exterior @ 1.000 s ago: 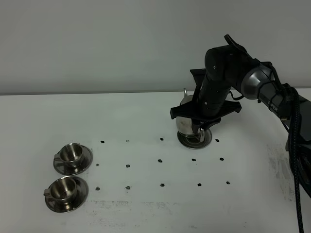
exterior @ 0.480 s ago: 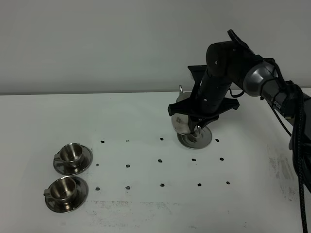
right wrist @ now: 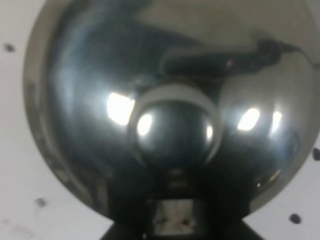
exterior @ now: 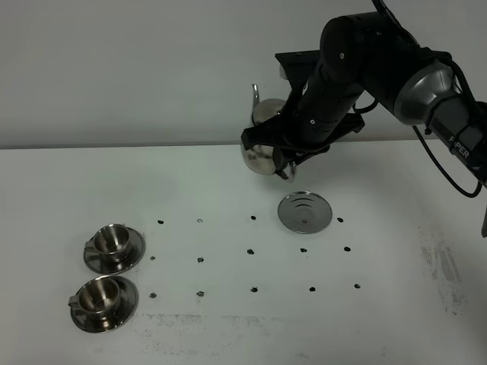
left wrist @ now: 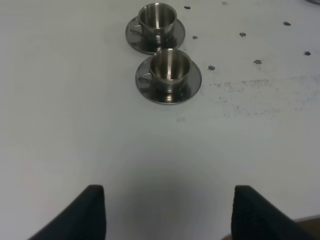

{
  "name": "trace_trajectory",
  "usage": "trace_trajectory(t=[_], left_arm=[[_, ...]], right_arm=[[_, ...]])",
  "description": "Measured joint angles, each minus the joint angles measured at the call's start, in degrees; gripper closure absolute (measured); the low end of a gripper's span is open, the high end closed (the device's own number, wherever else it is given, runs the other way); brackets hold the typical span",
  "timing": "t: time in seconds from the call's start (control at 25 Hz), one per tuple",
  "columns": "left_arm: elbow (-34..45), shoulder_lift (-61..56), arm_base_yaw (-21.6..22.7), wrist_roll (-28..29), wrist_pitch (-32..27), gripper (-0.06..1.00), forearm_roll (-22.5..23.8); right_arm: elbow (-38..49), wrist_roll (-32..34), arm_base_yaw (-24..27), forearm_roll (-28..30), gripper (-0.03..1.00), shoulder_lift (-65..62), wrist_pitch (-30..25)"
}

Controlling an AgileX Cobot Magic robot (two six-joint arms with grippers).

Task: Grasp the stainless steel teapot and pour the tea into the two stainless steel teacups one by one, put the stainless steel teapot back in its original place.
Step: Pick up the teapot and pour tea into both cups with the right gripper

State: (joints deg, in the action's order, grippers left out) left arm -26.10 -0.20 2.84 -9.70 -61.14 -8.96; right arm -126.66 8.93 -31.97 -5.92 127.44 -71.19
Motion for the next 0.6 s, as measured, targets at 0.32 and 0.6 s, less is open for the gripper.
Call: trace_trajectory(t=[0.32, 0.6], left_arm=[[0.0, 0.0, 0.0, 0.0, 0.0, 0.4, 0.0], [0.0, 0.0, 0.0, 0.0, 0.0, 0.4, 0.0]], right_arm=[[0.0, -0.9, -4.8, 0.1, 0.79, -0.3, -0.1], [2.6, -1.4, -5.8, 1.6, 0.79, -1.7, 0.1]])
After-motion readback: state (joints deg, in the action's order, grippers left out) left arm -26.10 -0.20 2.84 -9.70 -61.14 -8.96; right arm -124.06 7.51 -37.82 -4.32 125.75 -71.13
